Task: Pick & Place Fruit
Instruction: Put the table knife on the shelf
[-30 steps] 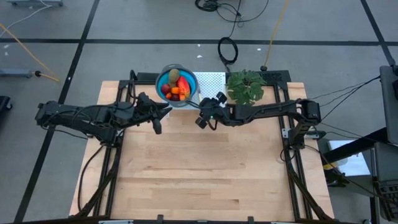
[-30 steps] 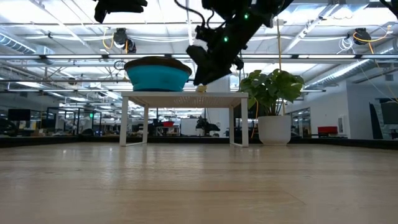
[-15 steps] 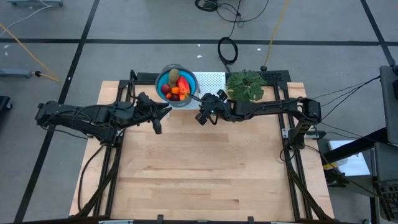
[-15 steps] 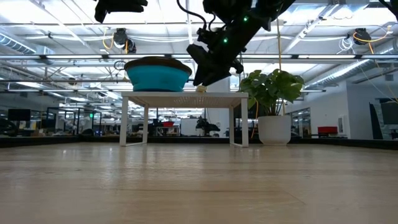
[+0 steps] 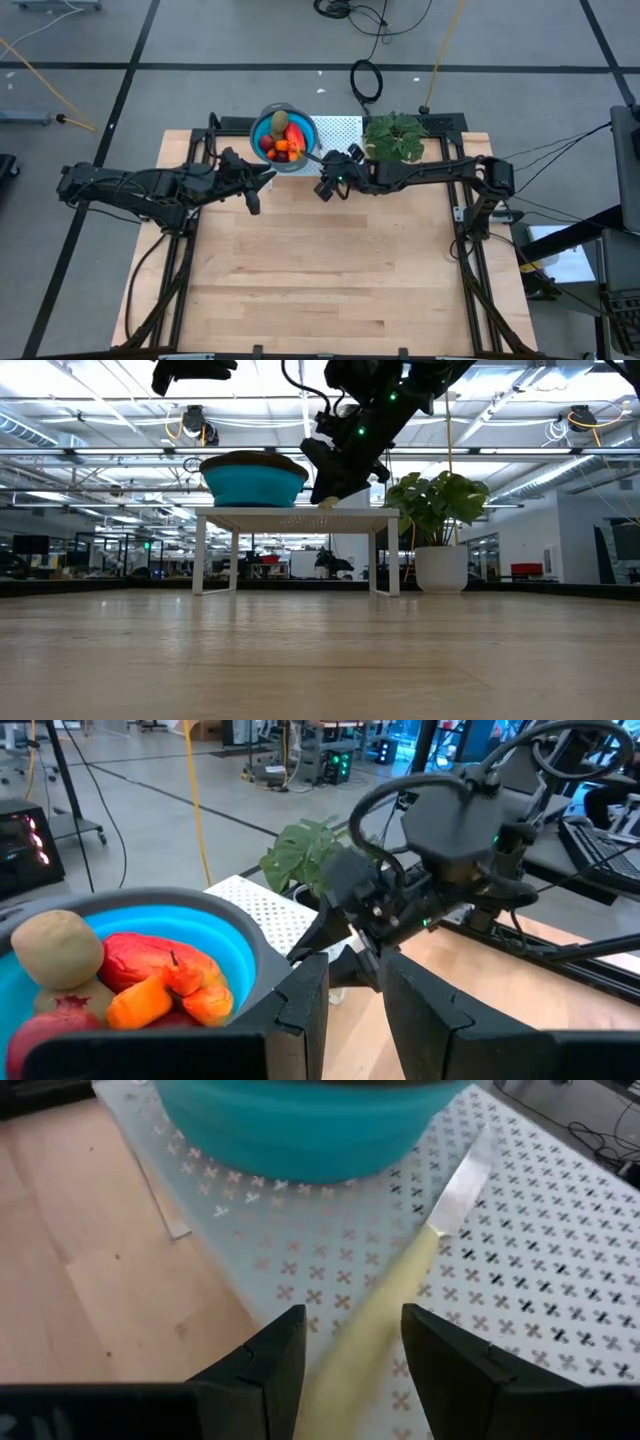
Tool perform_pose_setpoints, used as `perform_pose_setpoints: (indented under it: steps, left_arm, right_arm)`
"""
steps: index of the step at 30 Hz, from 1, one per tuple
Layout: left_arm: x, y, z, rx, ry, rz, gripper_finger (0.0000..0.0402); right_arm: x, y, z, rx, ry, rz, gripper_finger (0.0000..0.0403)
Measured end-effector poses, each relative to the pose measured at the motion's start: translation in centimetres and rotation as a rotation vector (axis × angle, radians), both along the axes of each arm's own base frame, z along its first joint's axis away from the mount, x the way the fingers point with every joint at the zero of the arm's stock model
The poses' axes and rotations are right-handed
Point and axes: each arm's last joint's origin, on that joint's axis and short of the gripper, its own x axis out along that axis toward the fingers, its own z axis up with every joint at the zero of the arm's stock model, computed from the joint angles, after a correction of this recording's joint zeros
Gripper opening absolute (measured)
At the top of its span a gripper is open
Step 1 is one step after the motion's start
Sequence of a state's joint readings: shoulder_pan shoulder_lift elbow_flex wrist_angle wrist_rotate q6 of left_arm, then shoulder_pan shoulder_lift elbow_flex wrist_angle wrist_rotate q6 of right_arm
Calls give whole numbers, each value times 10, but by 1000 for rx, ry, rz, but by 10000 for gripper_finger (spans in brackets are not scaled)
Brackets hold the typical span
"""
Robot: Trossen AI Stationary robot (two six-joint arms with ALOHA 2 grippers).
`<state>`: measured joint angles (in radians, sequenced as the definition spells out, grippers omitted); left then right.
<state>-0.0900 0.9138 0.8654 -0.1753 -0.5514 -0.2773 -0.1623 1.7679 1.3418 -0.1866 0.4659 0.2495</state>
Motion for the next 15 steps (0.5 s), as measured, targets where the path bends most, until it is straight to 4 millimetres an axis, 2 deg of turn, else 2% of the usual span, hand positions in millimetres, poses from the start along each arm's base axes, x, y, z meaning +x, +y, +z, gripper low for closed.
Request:
perform_pose_setpoints:
  steps: [15]
  left_arm:
    - [0, 1, 2, 10, -13, 7, 92]
  right_arm:
    - [2, 0, -5, 1, 13, 0, 156]
